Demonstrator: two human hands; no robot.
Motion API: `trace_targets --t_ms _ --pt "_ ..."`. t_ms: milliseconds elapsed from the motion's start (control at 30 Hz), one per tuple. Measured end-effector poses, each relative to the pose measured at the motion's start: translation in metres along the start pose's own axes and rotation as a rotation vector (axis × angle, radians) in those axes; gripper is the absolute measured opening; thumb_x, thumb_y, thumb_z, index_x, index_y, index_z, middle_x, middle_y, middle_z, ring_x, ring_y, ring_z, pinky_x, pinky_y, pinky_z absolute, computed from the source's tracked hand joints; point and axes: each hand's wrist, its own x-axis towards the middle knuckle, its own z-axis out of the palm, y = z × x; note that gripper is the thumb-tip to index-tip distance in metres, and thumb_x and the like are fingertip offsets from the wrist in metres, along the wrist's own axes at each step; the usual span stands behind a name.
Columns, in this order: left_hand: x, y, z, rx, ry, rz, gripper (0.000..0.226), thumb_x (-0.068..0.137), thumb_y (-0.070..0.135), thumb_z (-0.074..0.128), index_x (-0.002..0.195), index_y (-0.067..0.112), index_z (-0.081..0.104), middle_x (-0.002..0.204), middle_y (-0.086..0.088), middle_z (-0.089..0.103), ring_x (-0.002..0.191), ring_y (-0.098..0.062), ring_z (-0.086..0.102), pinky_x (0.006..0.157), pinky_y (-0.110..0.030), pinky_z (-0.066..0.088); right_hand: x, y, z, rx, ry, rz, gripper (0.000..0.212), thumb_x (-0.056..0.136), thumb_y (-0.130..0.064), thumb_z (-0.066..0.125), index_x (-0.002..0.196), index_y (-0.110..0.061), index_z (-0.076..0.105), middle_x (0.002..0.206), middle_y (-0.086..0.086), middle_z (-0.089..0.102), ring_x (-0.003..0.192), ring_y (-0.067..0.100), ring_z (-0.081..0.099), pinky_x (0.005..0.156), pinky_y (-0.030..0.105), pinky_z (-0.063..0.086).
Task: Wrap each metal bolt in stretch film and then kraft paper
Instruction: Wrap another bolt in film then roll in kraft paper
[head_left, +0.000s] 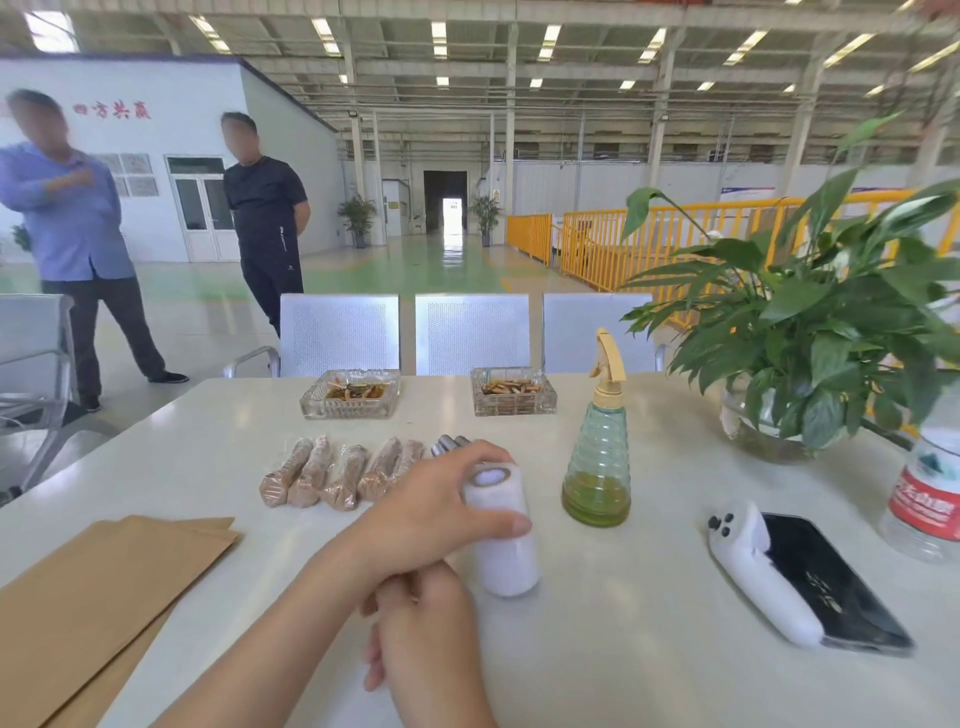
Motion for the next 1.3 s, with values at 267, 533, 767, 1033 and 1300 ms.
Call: trace_targets --t_ms 267,533,767,1033,1300 --pt "-0.019 -0.024 -0.024 -0.67 0.458 -0.514 0.055 0.082 0.065 0.07 0.106 0.015 0.071 0.072 -0.006 0.076 0.06 -0.022 0.073 0.049 -0.027 0.055 0.001 -0.024 -0.057 -0.015 0.373 -0.314 0.039 0.079 -0.032 0.083 0.106 -0.042 0.056 0.102 -0.016 0.064 0.07 0.009 0.063 0.068 0.029 0.054" --pt "-0.024 -0.041 -0.005 -0.868 0.057 -0.458 0.054 0.082 0.062 0.074 0.119 0.022 0.074 0.107 -0.008 0.073 0.089 -0.021 0.069 0.076 -0.036 0.059 0.051 -0.046 -0.086 0.126 0.085 -0.3 0.052 0.063 -0.057 0.078 0.11 -0.037 0.066 0.095 -0.002 0.077 0.085 0.009 0.069 0.076 0.024 0.056" --pt "-0.028 -0.044 0.003 -0.595 0.1 -0.199 0.061 0.074 0.039 0.087 0.13 0.043 0.062 0.119 0.0 0.072 0.11 -0.022 0.072 0.097 -0.04 0.056 0.065 -0.032 -0.085 0.149 -0.006 -0.161 0.064 0.082 -0.069 0.071 0.108 -0.011 0.067 0.096 0.011 0.078 0.09 0.03 0.076 0.077 0.045 0.06" --pt "-0.033 -0.049 0.005 -0.786 0.182 -0.249 0.042 0.08 0.03 0.073 0.121 0.035 0.069 0.117 -0.007 0.075 0.104 -0.026 0.074 0.076 -0.029 0.058 0.059 -0.017 -0.09 0.2 -0.112 -0.176 0.032 0.086 -0.032 0.08 0.108 -0.012 0.068 0.093 0.011 0.075 0.072 0.025 0.068 0.057 0.038 0.055" --pt "-0.035 -0.053 0.013 -0.697 0.195 -0.216 0.054 0.073 0.033 0.076 0.126 0.039 0.064 0.121 -0.005 0.071 0.111 -0.023 0.07 0.094 -0.038 0.053 0.057 -0.019 -0.09 0.192 -0.042 -0.187 0.029 0.092 -0.034 0.076 0.102 -0.008 0.067 0.093 0.015 0.071 0.069 0.025 0.066 0.051 0.037 0.052"
